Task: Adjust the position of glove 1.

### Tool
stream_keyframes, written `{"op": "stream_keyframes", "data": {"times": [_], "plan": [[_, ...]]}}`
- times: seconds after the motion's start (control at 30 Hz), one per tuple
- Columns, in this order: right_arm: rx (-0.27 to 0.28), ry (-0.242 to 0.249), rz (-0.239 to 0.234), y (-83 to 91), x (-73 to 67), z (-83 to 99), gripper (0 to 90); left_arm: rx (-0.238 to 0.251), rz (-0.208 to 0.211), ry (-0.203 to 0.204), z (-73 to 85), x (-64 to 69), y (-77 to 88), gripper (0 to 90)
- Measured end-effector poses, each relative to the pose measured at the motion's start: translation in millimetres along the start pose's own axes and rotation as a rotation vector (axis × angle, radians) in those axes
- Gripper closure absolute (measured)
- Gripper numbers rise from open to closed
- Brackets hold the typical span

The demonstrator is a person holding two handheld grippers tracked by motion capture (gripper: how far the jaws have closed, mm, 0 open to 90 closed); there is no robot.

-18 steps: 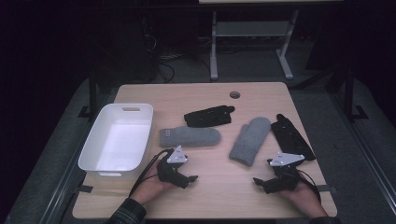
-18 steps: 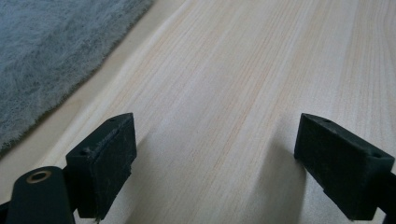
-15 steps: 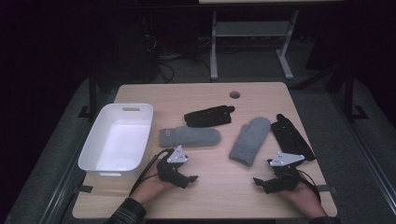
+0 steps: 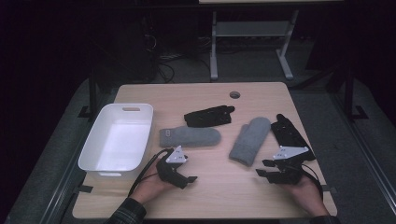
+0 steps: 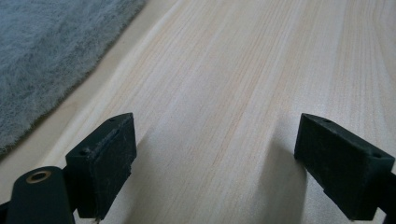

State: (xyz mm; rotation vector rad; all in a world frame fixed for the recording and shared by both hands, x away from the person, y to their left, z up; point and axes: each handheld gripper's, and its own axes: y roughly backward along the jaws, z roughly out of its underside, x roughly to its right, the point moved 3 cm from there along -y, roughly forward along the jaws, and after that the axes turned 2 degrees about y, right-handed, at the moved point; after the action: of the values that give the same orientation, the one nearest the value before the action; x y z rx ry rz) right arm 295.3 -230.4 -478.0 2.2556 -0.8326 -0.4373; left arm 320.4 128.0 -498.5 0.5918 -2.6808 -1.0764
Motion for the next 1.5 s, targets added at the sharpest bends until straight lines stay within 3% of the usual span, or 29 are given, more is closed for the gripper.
{"op": "stream_keyframes", "data": {"times": [0.2,0.3,0.33,0.73,0.93,1.1,1.37,1.5], "plan": [[0.027,0.007,-0.025,3.0,4.2,-15.6,80.6,0.002,0.005,-0.003,-0.1,-0.2,-0.4,11.9],[0.037,0.014,-0.029,1.7,6.6,-23.4,88.8,0.010,0.010,0.010,-0.4,0.8,-1.2,11.9],[0.037,0.013,-0.035,1.0,7.3,-26.8,89.9,0.008,0.007,-0.005,-0.6,-0.4,-1.0,11.9],[0.053,0.036,-0.033,-15.4,15.1,-55.1,90.0,0.007,0.008,0.000,-0.5,0.1,-1.0,11.9],[0.055,0.011,-0.028,-23.3,21.9,-61.6,90.0,0.008,0.006,-0.006,-0.6,-0.4,-0.9,11.9],[0.043,0.004,-0.021,-31.5,28.2,-63.1,90.0,0.007,0.008,0.000,-0.5,0.1,-0.9,11.9],[-0.027,-0.017,-0.012,-52.5,34.7,-57.5,90.0,0.007,0.008,0.001,-0.5,0.2,-0.9,12.0],[-0.018,-0.027,-0.015,-53.3,34.6,-56.0,90.0,0.010,0.007,0.001,-0.5,0.2,-1.1,11.9]]}}
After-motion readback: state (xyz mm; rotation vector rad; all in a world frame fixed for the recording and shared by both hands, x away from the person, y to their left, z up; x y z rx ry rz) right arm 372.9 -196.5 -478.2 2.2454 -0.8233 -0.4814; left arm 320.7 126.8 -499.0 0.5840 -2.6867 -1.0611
